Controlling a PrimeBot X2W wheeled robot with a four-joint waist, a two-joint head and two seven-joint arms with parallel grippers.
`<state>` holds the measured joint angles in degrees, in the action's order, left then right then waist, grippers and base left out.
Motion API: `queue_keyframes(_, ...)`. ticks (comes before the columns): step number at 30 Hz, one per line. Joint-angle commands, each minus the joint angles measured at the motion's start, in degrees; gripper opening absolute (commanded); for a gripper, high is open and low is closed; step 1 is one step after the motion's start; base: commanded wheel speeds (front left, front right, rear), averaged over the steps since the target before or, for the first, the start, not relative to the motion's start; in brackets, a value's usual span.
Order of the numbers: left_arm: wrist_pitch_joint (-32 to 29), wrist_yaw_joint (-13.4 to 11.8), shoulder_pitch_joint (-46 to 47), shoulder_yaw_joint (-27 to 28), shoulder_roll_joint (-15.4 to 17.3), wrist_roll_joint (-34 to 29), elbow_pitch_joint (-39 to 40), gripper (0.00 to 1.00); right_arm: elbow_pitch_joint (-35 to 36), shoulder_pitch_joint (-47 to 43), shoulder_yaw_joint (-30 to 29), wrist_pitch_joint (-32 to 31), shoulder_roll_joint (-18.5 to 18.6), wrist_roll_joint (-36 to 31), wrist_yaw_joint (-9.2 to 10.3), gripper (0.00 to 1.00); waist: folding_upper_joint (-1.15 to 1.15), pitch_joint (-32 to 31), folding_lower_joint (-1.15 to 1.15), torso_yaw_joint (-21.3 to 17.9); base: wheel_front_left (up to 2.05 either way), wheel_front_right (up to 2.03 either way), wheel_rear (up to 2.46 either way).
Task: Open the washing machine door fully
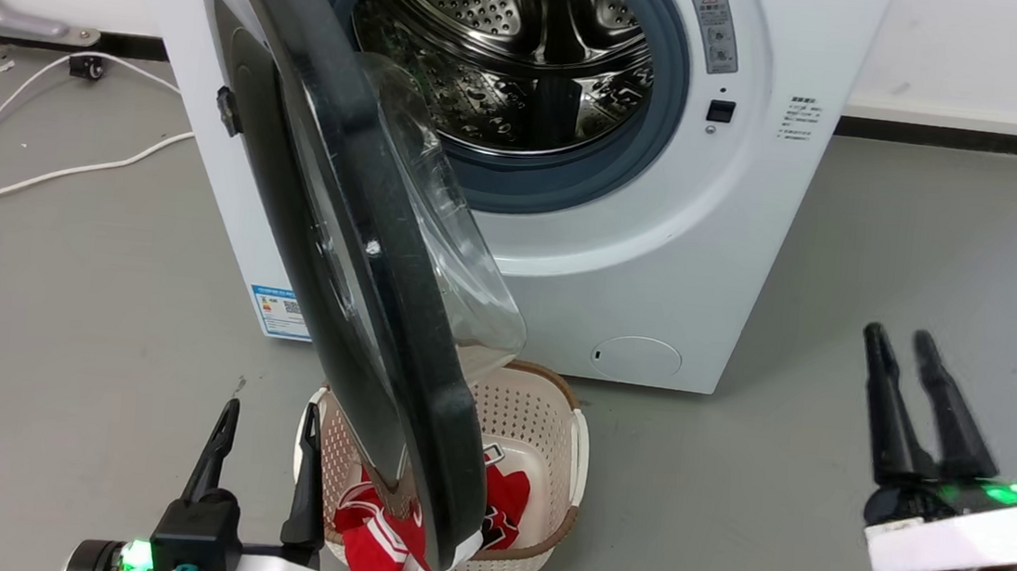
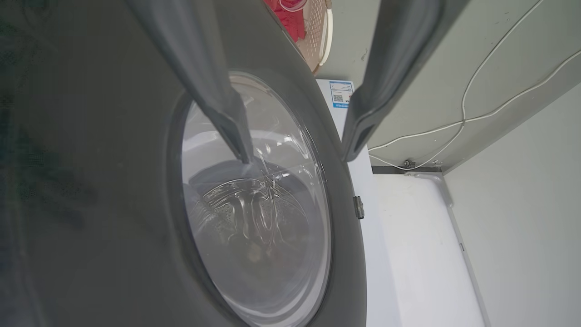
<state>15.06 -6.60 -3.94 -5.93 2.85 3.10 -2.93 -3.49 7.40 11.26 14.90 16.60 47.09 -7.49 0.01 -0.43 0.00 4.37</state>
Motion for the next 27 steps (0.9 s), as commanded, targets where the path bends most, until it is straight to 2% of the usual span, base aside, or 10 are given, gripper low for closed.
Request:
queue_keyframes(1,0.2,-0.3,-0.6,0.2,0.1,-0.2,0.4,1.0,1.2,-0.2,-2.4,0.3,-0.6,-5.4,0.01,1.0,-0.01,0.0,0.0,-0.5,0.0,0.0,0.0)
queue_keyframes(2,0.2,-0.2,-0.7,0.1,0.0,0.0,0.5,1.0,2.9,-1.6,-5.2,0.2,-2.6,-15.4,0.01,1.0,-0.01,0.1,0.0,-0.8,0.0,0.0,0.0)
queue_keyframes(5,0.2,-0.2,-0.6,0.0,0.1,0.0,0.5,1.0,5.7,-3.6,-9.7,0.3,-6.3,-26.1,0.01,1.0,-0.01,0.2,0.0,-1.0,0.0,0.0,0.0)
queue_keyframes(9,0.2,-0.3,-0.4,-0.1,0.1,-0.1,0.6,1.0,7.1,-6.6,-11.1,0.3,-8.6,-37.7,0.02,1.0,-0.01,0.3,0.0,-1.1,0.0,0.0,0.0)
queue_keyframes(11,0.2,-0.2,-0.3,-0.3,0.1,-0.2,0.7,1.0,6.8,-7.7,-11.9,0.3,-9.7,-40.9,0.02,1.0,-0.01,0.3,0.0,-1.1,0.0,0.0,0.0)
queue_keyframes(20,0.2,0.0,-0.4,-0.5,0.1,-0.5,1.1,1.0,5.0,-13.1,-14.9,0.3,-13.4,-43.1,0.02,1.0,-0.01,0.3,0.0,-0.4,0.0,0.0,0.0)
queue_keyframes(27,0.2,-0.1,-1.0,-0.2,0.1,-0.6,1.7,1.0,5.4,-16.0,-14.6,0.3,-13.8,-40.8,0.02,1.0,-0.01,0.2,0.0,-0.2,0.0,0.0,0.0)
